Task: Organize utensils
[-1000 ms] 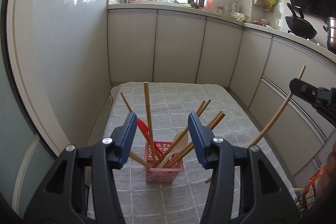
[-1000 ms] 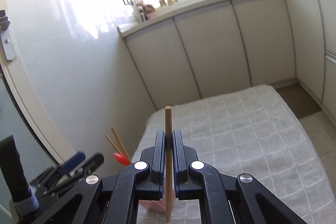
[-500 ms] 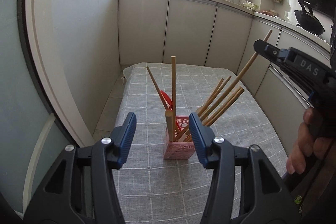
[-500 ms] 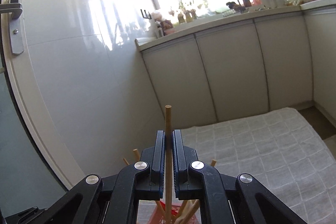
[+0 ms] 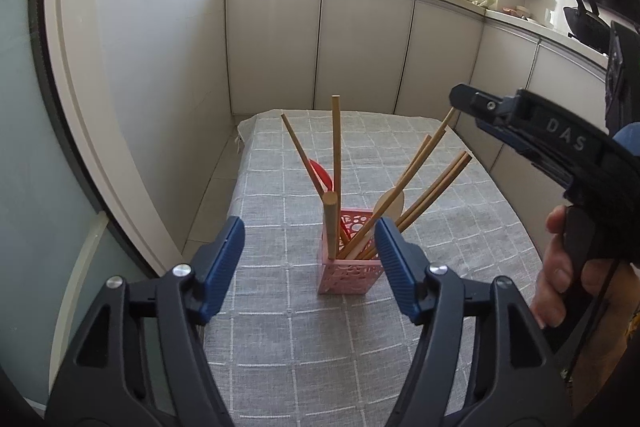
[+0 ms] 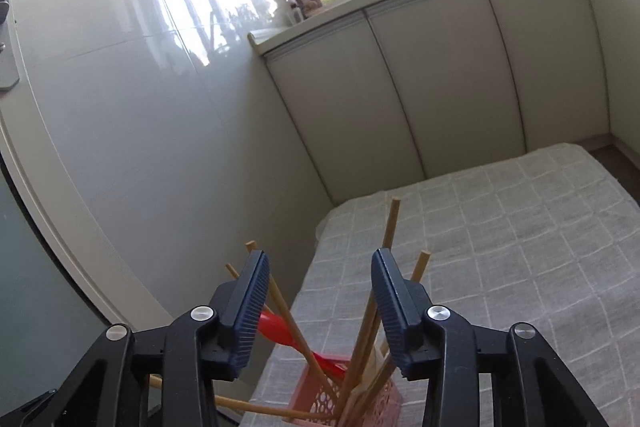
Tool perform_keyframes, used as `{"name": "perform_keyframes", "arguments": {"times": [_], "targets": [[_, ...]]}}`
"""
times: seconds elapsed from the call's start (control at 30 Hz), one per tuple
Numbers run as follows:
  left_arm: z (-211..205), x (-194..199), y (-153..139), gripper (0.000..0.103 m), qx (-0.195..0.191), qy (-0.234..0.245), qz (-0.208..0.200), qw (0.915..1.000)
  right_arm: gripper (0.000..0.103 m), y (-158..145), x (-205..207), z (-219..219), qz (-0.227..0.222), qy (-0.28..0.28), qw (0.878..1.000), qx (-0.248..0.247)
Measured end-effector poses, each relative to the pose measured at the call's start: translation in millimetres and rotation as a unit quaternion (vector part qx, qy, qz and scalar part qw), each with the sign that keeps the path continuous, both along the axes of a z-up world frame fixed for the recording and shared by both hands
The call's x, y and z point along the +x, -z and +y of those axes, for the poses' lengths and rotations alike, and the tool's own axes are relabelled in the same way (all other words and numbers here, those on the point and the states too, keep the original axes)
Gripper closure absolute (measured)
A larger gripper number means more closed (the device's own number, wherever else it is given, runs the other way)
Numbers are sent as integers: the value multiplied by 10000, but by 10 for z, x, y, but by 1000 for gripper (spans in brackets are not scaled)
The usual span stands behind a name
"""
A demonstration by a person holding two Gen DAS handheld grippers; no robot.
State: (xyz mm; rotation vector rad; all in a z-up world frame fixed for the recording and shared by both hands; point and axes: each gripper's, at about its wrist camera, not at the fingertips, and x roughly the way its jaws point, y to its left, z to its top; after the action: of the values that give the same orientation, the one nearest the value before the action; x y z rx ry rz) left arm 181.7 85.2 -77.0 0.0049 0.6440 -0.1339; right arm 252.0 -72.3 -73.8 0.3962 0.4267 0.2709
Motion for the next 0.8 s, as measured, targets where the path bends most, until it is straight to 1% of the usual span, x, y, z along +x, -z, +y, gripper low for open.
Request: {"name": "perform_keyframes", "arguments": {"times": [0.07,0.13,0.17,0.2,0.23,0.27,0.3,0.33,0.37,0.43,0.53,0.63,0.8], "targets": [[2,-36,-29,21,-22,-39,-37,10000,48,-95,-95,-74,-8,42,10000,-43],[-24,-71,-73,16,-33,-21,-87,10000,43,-195,-200,-169,51,150,9998,-151],[-47,-100,-101,12,-27,-14,-115,9999,38,-240,-259,-224,84,194,9996,-185],[-74,-135,-136,10,-11,-30,-154,9999,30,-280,-326,-286,107,239,9995,-202],[-99,-172,-173,5,-1,-67,-210,9998,25,-321,-402,-349,132,305,9992,-222],[-125,-212,-221,2,10,-122,-277,9995,17,-363,-483,-411,143,387,9989,-240],[-152,-255,-277,1,32,-189,-344,9992,11,-404,-564,-473,143,469,9985,-258],[-180,-294,-333,1,57,-259,-400,9988,7,-453,-647,-523,147,554,9979,-298],[-209,-328,-389,1,73,-310,-432,9986,1,-507,-722,-560,158,638,9972,-365],[-264,-380,-488,1,69,-357,-376,9986,0,-627,-868,-615,255,789,9947,-609],[-409,-444,-592,1,271,-345,-148,9989,0,-777,-1056,-640,622,943,9869,-1155],[-550,-596,-678,1,426,-194,-149,9988,0,-913,-1326,-698,623,962,9847,-1313],[-647,-862,-776,1,431,-176,-217,9987,0,-1106,-1761,-812,620,1425,9749,-1592]]}}
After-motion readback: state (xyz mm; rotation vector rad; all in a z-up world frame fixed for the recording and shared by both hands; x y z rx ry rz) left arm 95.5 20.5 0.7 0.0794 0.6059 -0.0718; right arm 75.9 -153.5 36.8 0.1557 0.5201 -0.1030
